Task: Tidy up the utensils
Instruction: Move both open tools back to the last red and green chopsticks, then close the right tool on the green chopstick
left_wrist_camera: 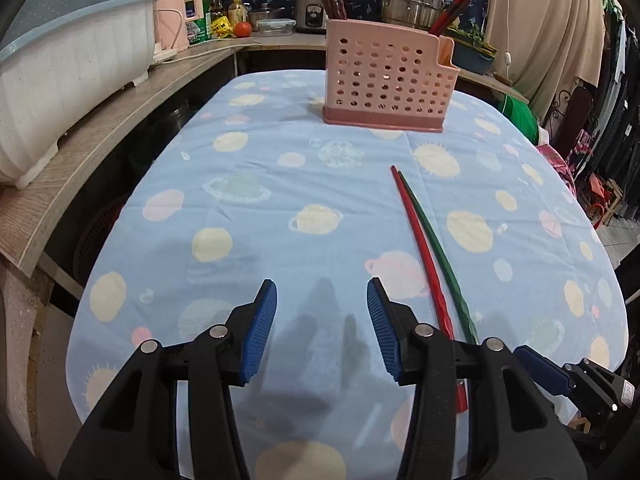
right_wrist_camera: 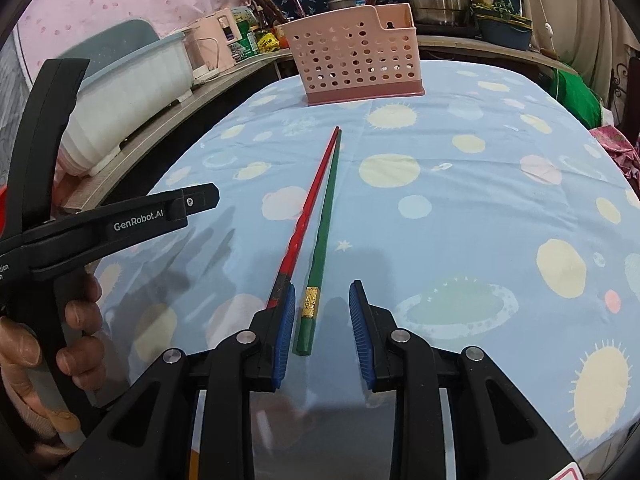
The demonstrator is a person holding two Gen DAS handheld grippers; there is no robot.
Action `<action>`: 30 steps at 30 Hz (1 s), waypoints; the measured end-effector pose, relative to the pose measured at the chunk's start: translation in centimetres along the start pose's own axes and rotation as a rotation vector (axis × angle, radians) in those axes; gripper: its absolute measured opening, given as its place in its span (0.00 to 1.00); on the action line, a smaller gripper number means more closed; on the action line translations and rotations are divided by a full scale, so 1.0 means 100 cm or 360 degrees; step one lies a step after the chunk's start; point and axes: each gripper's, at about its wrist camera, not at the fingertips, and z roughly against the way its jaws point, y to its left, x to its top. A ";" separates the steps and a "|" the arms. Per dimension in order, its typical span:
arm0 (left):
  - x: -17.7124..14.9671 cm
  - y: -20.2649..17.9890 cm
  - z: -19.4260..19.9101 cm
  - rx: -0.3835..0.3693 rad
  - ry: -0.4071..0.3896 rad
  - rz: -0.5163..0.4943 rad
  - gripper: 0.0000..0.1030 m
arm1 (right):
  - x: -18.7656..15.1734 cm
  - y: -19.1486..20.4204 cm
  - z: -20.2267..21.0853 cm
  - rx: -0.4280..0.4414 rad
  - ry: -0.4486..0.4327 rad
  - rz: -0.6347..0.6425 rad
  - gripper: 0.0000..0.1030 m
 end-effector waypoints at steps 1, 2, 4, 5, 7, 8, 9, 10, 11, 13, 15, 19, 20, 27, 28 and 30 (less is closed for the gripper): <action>-0.002 0.000 0.000 -0.0004 0.0004 -0.0003 0.43 | -0.001 0.001 0.000 0.0001 0.0003 0.0003 0.27; -0.003 -0.001 -0.001 -0.0005 0.0007 -0.0005 0.43 | -0.002 0.002 -0.002 -0.0001 0.0008 0.0008 0.27; -0.005 -0.001 -0.001 -0.0009 0.0016 -0.0006 0.43 | -0.003 0.005 -0.004 -0.0003 0.0018 0.0019 0.27; -0.007 -0.001 -0.001 -0.0012 0.0021 -0.0004 0.43 | -0.004 0.006 -0.006 -0.0005 0.0023 0.0024 0.27; -0.008 -0.001 -0.002 -0.0015 0.0030 -0.0001 0.43 | -0.005 0.007 -0.006 -0.0016 0.0017 0.0038 0.27; -0.009 -0.001 -0.003 -0.0016 0.0037 0.0000 0.43 | -0.005 0.008 -0.005 -0.0022 0.0015 0.0046 0.27; -0.010 -0.001 -0.003 -0.0018 0.0043 0.0001 0.43 | -0.006 0.009 -0.006 -0.0029 0.0013 0.0054 0.26; -0.011 -0.001 -0.004 -0.0020 0.0048 0.0002 0.43 | -0.006 0.009 -0.006 -0.0034 0.0010 0.0059 0.26; -0.012 -0.001 -0.005 -0.0022 0.0053 0.0002 0.43 | -0.006 0.010 -0.006 -0.0040 0.0007 0.0064 0.24; -0.014 -0.002 -0.005 -0.0022 0.0060 0.0002 0.43 | -0.007 0.010 -0.007 -0.0062 0.0000 0.0077 0.22; -0.015 -0.002 -0.006 -0.0022 0.0066 0.0002 0.43 | -0.007 0.010 -0.007 -0.0074 -0.0005 0.0082 0.20; -0.015 -0.002 -0.006 -0.0023 0.0069 0.0001 0.43 | -0.007 0.007 -0.006 -0.0084 -0.0012 0.0067 0.15; -0.015 -0.002 -0.006 -0.0023 0.0070 0.0000 0.43 | -0.007 0.006 -0.006 -0.0086 -0.0014 0.0065 0.13; -0.018 -0.006 -0.007 -0.0027 0.0082 -0.0016 0.44 | -0.008 0.001 -0.005 -0.0086 -0.0017 0.0034 0.07; -0.019 -0.007 -0.007 -0.0029 0.0083 -0.0020 0.46 | -0.008 0.000 -0.004 -0.0089 -0.0018 0.0033 0.07; -0.019 -0.009 -0.005 -0.0029 0.0080 -0.0026 0.53 | -0.008 -0.002 -0.003 -0.0099 -0.0024 0.0021 0.07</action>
